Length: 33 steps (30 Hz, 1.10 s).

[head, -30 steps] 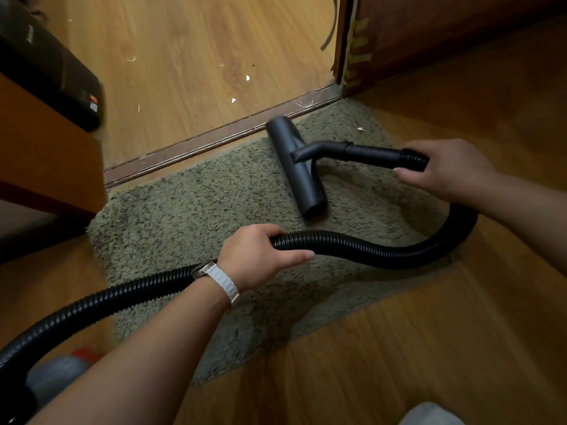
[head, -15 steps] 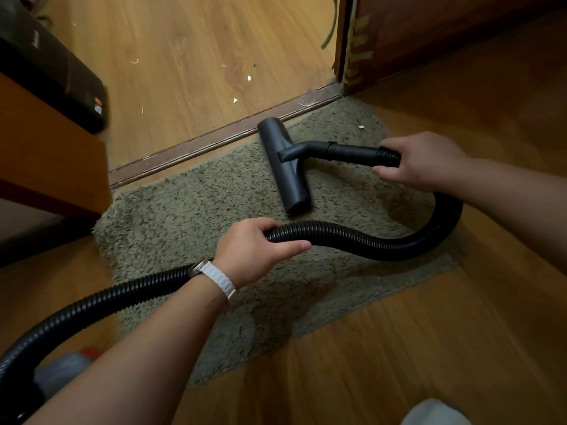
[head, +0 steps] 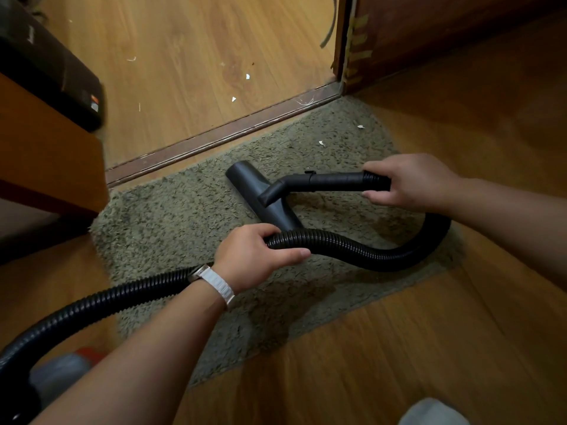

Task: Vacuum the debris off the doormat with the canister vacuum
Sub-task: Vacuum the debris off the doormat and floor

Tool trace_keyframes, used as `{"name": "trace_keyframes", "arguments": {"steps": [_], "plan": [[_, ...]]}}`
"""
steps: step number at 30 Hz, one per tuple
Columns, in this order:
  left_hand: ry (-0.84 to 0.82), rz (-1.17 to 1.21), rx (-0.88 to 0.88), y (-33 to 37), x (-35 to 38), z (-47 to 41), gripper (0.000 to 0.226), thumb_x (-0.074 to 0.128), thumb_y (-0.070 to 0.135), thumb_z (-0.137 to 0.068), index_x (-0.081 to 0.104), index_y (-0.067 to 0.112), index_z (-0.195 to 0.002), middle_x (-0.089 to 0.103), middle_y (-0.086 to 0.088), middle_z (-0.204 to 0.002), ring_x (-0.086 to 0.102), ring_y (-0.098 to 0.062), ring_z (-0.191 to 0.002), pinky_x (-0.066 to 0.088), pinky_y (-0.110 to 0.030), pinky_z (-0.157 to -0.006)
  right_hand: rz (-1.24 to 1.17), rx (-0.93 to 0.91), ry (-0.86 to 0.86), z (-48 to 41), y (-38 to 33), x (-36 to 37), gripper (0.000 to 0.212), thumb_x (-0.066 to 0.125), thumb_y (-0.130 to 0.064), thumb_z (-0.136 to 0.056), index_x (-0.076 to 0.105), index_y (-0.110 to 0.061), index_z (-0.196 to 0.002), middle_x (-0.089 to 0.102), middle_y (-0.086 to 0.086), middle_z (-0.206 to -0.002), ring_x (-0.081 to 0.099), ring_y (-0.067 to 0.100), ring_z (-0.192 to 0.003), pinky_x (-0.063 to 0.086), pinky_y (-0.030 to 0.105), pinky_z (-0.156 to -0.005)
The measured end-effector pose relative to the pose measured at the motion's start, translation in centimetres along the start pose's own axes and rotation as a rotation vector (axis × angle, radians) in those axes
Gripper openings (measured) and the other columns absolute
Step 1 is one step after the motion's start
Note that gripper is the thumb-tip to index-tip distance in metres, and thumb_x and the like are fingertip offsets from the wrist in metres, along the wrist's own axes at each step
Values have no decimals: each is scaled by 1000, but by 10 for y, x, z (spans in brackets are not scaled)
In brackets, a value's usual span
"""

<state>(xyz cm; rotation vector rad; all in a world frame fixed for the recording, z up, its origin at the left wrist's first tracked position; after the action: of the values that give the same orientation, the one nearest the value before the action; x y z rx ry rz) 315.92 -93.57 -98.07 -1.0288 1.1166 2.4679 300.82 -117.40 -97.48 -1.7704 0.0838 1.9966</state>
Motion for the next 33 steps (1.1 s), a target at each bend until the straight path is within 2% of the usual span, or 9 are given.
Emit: {"name": "trace_keyframes", "arguments": {"steps": [3,9,13,16,20,24,27,30,33], "plan": [[-18,1,-1,0,4,2,51,73,77,-59,72,31,-82,70,1,-67,65,-17,-59,56,-43,-58,-37,36,14,12,10,0,19,65,-42,-90,59,-30,-103,53,-9,-72,48,6,-62,29,27,-49],[-26,13,7,2,6,-1,53,74,77,-61,71,28,-82,70,-2,-67,64,-17,-55,54,-41,-54,-149,316,89,32,50,-11,31,64,-43,-92,61,-29,-120,59,-4,-77,54,16,-65,43,32,-54],[-8,3,-3,5,5,-5,54,72,79,-61,71,28,-81,70,-1,-65,64,-17,-56,49,-33,-53,-147,423,93,31,69,-18,22,62,-43,-94,60,-29,-110,58,0,-73,54,19,-60,36,28,-50],[-4,-3,-7,5,4,-7,60,68,86,-55,71,32,-82,70,1,-64,65,-16,-55,50,-33,-54,-104,406,49,28,63,-15,25,62,-45,-93,61,-28,-112,59,-1,-74,55,18,-62,41,31,-51],[-14,-10,6,5,5,-6,67,63,90,-49,72,34,-82,69,2,-63,64,-14,-54,52,-36,-54,-45,277,-34,25,38,-4,34,62,-46,-92,59,-28,-121,59,-3,-78,56,16,-67,50,35,-58],[-24,-53,2,5,6,-5,48,72,78,-60,70,34,-79,65,5,-61,61,-10,-54,48,-32,-51,3,175,-32,20,22,0,39,62,-47,-92,57,-26,-126,58,-4,-83,53,17,-71,39,29,-55],[-36,-63,3,6,8,-4,43,73,74,-64,68,34,-77,63,7,-60,58,-7,-53,41,-25,-49,-8,139,-21,21,22,-1,34,62,-47,-91,60,-26,-119,57,-6,-78,52,14,-67,38,29,-53],[-36,-62,6,6,9,-4,48,71,77,-61,70,33,-81,65,6,-62,59,-9,-54,43,-27,-49,-68,170,-33,26,28,1,27,62,-46,-91,60,-29,-112,56,-10,-76,50,8,-64,36,29,-51],[-23,-63,10,5,8,-5,58,68,81,-57,72,30,-84,67,3,-64,62,-13,-56,48,-33,-52,-178,276,-6,36,44,0,29,64,-42,-91,62,-29,-117,60,-5,-80,54,12,-66,44,34,-56]]}}
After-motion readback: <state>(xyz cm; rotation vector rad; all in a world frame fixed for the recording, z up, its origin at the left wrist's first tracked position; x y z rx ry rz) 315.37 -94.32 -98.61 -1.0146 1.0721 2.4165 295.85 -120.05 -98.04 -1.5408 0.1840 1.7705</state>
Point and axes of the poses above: each hand's wrist, its own z-axis away from the middle knuckle, its own x-axis out of the palm, y = z × x, the point moved 6 cm from there along -z, towards the middle knuckle
